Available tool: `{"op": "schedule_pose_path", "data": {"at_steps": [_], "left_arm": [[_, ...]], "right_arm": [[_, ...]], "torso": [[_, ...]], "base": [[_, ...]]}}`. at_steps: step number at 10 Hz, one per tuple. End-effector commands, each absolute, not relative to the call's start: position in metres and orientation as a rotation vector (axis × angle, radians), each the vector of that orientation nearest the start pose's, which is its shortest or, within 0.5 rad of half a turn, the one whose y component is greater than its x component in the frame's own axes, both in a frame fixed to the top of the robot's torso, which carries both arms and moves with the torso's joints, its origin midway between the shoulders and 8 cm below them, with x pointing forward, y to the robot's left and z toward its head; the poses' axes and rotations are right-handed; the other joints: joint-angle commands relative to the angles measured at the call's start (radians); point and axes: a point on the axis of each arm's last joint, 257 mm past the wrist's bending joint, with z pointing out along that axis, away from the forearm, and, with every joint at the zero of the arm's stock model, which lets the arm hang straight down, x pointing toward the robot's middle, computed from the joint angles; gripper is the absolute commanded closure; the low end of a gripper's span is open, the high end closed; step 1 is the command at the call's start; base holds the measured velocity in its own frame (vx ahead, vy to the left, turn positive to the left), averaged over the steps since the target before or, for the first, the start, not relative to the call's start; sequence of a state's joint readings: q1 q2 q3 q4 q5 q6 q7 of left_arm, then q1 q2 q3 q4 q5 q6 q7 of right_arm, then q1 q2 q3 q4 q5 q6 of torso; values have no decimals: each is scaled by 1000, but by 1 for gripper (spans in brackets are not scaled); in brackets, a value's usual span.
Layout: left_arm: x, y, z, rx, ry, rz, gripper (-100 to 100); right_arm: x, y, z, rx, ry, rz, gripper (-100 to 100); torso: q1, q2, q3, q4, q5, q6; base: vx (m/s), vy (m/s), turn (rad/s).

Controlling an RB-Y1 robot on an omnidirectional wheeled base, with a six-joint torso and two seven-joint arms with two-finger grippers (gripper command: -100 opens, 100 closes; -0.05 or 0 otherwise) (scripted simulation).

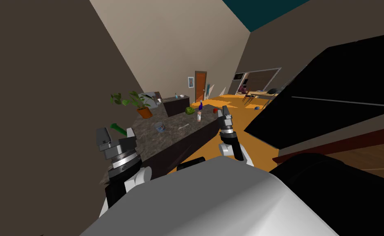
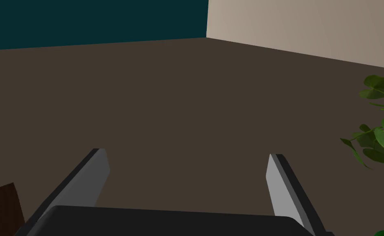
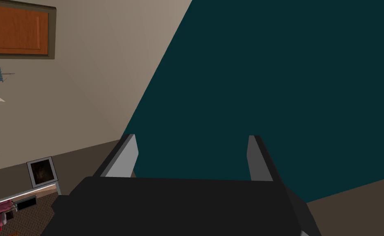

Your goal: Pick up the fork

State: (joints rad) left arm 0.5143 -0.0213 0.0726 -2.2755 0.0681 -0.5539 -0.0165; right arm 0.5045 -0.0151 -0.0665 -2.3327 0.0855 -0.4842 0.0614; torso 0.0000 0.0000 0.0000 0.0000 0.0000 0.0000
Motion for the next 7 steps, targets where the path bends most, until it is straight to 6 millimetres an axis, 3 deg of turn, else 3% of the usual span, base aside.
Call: {"op": "schedule_pose_path", "data": {"at_steps": [1,7], "left_arm": [[329,313,28,-657,562,-1254,-100],[340,331,12,-702,712,-1216,-100]], "right_arm": [[334,-287,44,535,661,1128,0],[334,-287,44,535,661,1129,0]], "torso": [[0,0,0,0,0,0],[-5,-2,-1,-1,-1,0]], "base": [[7,-16,-92],[25,-62,-184]]}}
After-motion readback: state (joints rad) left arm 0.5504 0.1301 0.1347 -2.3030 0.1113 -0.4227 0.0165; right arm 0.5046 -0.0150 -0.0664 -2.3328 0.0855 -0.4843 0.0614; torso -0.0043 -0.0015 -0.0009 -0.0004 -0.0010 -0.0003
